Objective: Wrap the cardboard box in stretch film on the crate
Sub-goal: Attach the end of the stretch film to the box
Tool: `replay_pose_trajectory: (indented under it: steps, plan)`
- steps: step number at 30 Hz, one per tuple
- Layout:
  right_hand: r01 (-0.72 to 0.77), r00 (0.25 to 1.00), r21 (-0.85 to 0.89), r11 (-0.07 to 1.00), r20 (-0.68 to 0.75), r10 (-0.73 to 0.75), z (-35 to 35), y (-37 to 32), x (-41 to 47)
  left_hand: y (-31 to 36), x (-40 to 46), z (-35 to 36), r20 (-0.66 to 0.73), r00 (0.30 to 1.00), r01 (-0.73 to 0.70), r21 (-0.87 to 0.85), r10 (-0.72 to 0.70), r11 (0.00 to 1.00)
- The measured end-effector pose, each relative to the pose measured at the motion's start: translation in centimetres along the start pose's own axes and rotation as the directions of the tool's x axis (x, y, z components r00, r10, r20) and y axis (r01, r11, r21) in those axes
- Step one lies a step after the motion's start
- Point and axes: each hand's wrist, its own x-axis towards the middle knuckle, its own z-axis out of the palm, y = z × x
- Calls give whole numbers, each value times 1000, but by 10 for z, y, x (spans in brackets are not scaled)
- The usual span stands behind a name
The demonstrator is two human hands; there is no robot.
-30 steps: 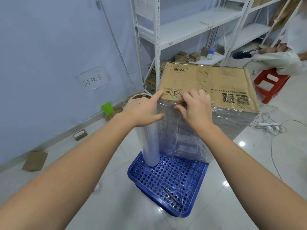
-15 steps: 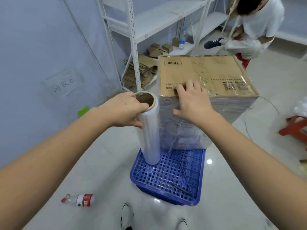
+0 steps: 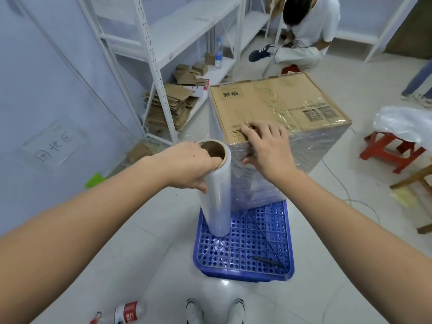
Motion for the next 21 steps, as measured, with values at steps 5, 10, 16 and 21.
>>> replay_pose_trajectory:
  steps: [5, 10, 16, 21]
  plan:
    - [-12, 1000, 22, 1000, 10, 12, 1, 0, -2, 1, -3, -11, -6, 997, 73, 50, -72, 996]
    - [-8, 1000, 32, 999, 8, 8, 1, 2, -2, 9, 5, -20, 20, 987, 159, -8, -159, 987]
    - [2, 1000, 58, 998, -2, -2, 4, 4, 0, -9, 8, -28, 12, 947, 321, -36, -320, 947]
    - [14, 1000, 71, 997, -21, -12, 5, 6, -2, -12, 15, -28, -35, 928, 369, -37, -370, 929]
